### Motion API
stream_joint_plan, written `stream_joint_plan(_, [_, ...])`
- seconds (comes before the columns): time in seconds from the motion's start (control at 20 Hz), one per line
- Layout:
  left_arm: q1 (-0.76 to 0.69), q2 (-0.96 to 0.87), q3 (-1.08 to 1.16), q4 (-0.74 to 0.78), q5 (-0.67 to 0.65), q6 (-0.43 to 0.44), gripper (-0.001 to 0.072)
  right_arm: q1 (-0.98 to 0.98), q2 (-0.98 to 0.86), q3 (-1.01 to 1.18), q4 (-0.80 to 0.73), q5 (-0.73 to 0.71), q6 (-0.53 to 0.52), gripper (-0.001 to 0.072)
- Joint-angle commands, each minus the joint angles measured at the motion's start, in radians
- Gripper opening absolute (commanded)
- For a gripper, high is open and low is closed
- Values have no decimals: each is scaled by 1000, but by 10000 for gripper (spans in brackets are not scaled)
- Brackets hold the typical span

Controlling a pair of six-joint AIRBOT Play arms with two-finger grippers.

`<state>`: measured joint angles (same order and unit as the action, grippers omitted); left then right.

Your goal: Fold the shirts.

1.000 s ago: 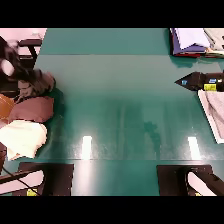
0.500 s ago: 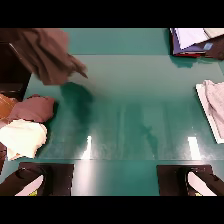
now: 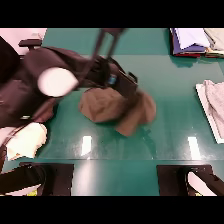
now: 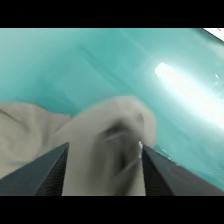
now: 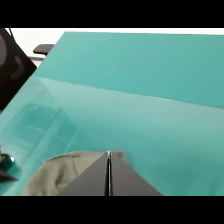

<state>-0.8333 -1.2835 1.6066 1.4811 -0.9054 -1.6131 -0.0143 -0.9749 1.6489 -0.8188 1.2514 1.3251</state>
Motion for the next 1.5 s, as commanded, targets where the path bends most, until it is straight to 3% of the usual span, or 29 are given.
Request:
stream_joint_plan(0.0, [47,-67,6,-1,14,16,529,0,0,9,-5,49,0,16])
stream_joint_plan(0.2, [378,-76,-19,-25,-173,16,530,0,-1,8,-5,62,0,16])
stream_joint_plan(0.35, [585,-111,-132,-143,-194,21,530,0,-4,8,-13,61,0,16])
stream_joint_plan(0.45, [666,-158,-208,-238,-186,74,530,0,-4,8,-21,62,0,16])
stream_joint_plan(0.9, [685,-406,-249,-419,-161,217,530,0,-6,7,-21,69,0,16])
stream_joint_plan(1.25, [642,-407,-249,-416,-142,227,528,1,-3,-99,-13,60,2,16])
stream_joint_plan(1.3, [642,-407,-248,-419,-142,226,409,1,-3,-118,-13,61,2,16])
stream_joint_plan(1.35, [645,-407,-241,-417,-149,227,155,0,-2,-136,-18,62,2,16])
stream_joint_plan(1.4, [648,-407,-225,-413,-163,227,38,0,5,-162,-23,61,2,16])
stream_joint_plan(1.45, [652,-406,-198,-412,-188,227,25,-1,17,-200,-24,61,2,16])
